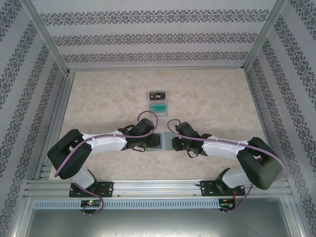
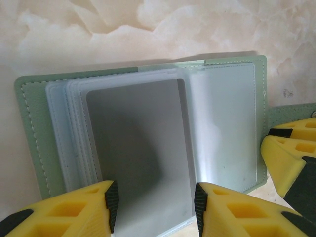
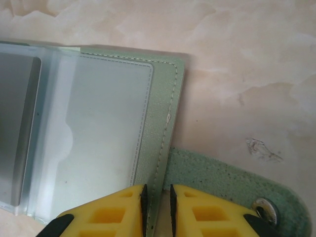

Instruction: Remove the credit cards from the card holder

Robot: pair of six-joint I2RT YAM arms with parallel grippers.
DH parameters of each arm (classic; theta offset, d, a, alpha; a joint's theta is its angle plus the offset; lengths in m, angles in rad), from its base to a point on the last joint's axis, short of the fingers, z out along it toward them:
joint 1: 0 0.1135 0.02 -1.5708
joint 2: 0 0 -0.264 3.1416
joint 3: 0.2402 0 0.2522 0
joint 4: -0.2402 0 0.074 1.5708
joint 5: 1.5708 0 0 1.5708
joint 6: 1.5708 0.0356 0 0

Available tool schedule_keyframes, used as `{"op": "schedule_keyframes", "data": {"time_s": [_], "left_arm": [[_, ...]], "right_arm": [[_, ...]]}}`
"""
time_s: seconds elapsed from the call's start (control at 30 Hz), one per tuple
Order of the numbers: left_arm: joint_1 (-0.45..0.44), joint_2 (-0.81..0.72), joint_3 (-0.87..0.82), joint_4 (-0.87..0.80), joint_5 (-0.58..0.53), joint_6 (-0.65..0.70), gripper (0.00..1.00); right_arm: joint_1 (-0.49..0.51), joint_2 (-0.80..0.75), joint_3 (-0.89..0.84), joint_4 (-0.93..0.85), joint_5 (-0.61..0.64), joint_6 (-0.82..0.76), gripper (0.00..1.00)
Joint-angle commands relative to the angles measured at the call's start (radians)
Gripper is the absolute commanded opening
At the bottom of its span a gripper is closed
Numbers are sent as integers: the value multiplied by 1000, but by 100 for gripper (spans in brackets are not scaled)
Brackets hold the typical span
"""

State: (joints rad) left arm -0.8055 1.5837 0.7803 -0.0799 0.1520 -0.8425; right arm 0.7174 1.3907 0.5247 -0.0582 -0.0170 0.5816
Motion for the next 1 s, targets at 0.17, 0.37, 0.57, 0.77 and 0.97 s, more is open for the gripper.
{"op": "schedule_keyframes", "data": {"time_s": [0.17,0.37,0.57,0.77,0.97], "left_arm": [[-12,-54,-12,-61,-46,3,48],[-12,-14,-10,-50,-30,2,48],[-12,4,-1,-71,-36,0,48],[-12,5,-1,-83,-44,-3,48],[-12,28,6,-65,-22,-6,48]], "right_arm": [[5,31,33,4,-11,18,22],[10,39,38,3,-11,17,22],[10,38,38,1,-11,17,22],[9,36,38,1,-9,17,22],[11,38,39,1,-9,17,22]]}}
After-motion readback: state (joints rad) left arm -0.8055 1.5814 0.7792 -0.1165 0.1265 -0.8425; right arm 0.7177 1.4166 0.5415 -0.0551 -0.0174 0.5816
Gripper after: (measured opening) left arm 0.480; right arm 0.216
